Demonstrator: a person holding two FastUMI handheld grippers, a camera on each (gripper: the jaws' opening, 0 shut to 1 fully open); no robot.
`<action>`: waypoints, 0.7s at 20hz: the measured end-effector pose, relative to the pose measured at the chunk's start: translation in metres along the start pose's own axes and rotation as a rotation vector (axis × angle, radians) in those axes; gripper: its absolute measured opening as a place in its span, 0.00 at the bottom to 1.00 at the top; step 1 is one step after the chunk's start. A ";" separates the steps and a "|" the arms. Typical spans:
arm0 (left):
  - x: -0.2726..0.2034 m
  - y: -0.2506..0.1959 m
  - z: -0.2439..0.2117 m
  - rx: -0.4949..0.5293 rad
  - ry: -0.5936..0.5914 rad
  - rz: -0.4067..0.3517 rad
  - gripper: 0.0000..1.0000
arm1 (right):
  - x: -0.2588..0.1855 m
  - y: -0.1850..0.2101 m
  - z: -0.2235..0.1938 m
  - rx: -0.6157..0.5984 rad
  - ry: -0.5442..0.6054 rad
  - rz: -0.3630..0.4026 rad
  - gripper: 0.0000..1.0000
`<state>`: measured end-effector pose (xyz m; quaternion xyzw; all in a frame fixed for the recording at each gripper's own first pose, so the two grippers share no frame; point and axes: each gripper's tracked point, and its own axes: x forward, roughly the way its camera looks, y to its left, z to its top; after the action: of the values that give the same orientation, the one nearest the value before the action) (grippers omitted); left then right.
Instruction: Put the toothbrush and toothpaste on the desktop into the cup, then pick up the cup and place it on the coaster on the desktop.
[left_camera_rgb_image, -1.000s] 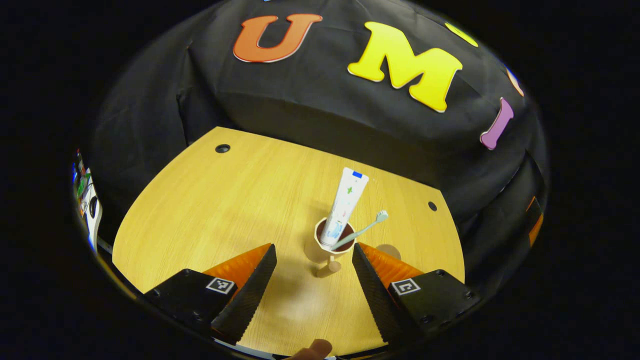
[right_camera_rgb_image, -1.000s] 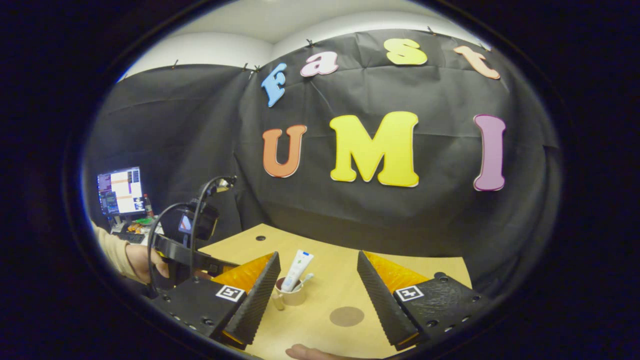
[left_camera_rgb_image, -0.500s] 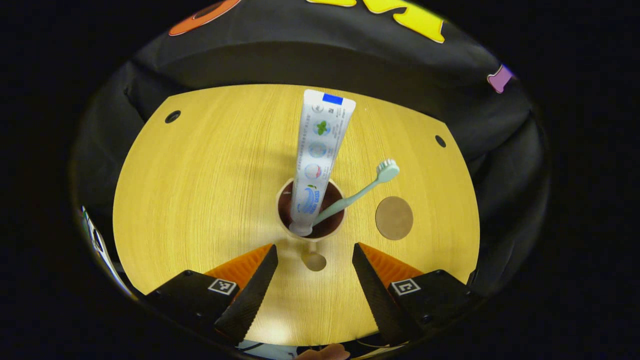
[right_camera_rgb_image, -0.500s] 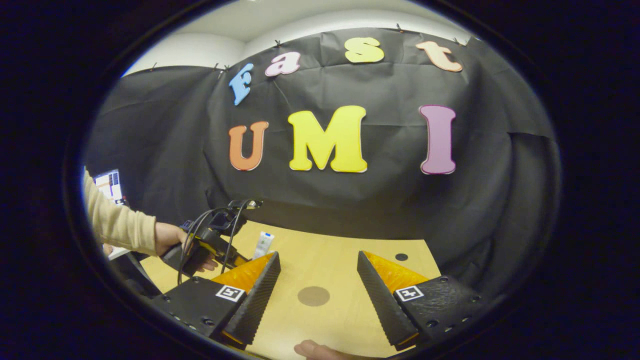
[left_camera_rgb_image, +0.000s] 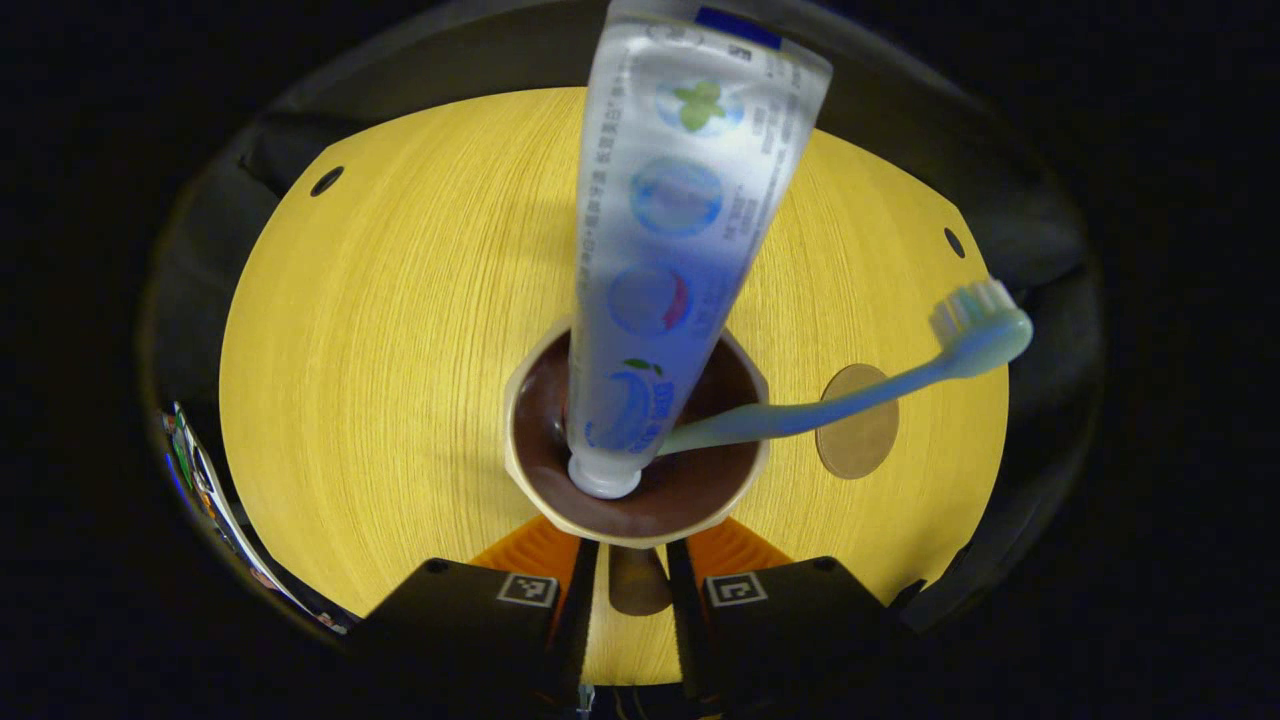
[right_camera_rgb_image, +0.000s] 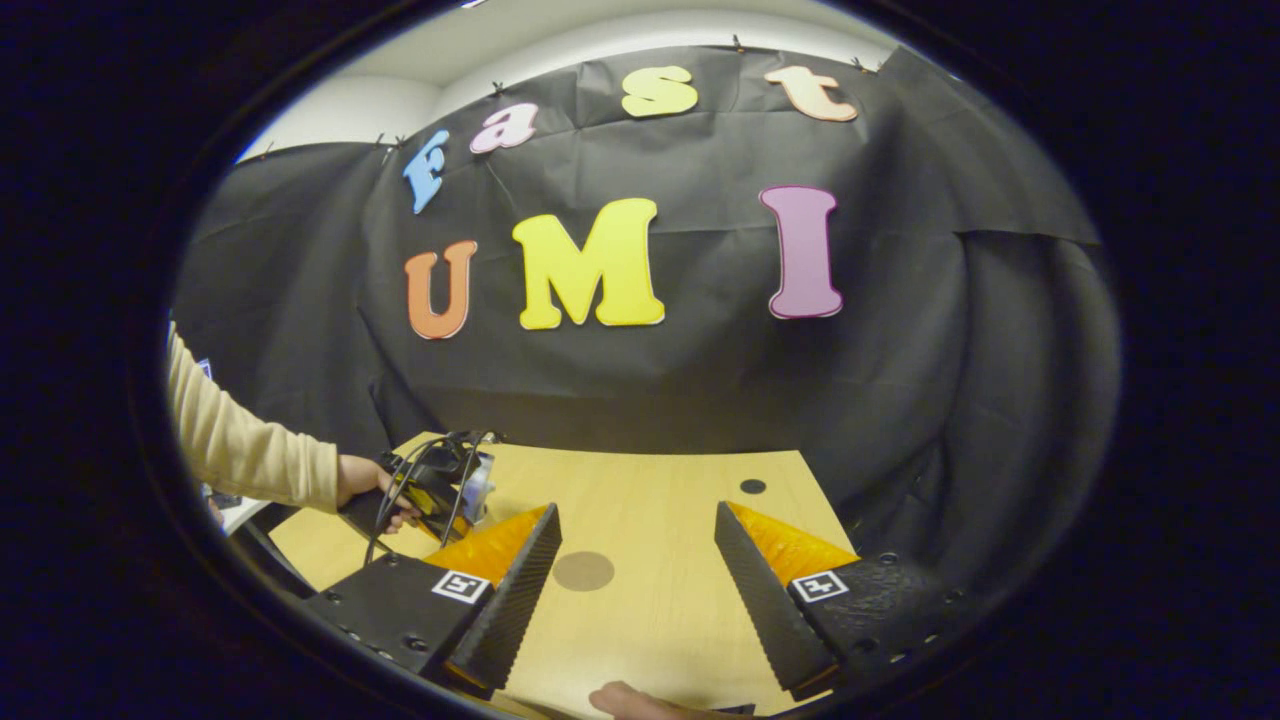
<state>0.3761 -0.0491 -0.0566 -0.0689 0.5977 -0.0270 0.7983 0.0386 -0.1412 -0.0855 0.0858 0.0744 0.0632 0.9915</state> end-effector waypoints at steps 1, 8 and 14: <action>-0.005 0.000 0.003 0.009 -0.004 0.009 0.33 | -0.001 -0.002 0.000 -0.006 0.003 -0.005 0.94; -0.071 -0.015 0.038 0.063 -0.125 0.013 0.27 | 0.001 0.001 -0.005 -0.038 0.019 0.024 0.93; -0.141 -0.067 0.075 0.125 -0.185 -0.015 0.25 | 0.012 0.005 -0.013 -0.032 0.050 0.070 0.94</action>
<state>0.4106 -0.0922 0.1079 -0.0258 0.5179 -0.0637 0.8526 0.0475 -0.1325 -0.0989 0.0708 0.0949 0.1012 0.9878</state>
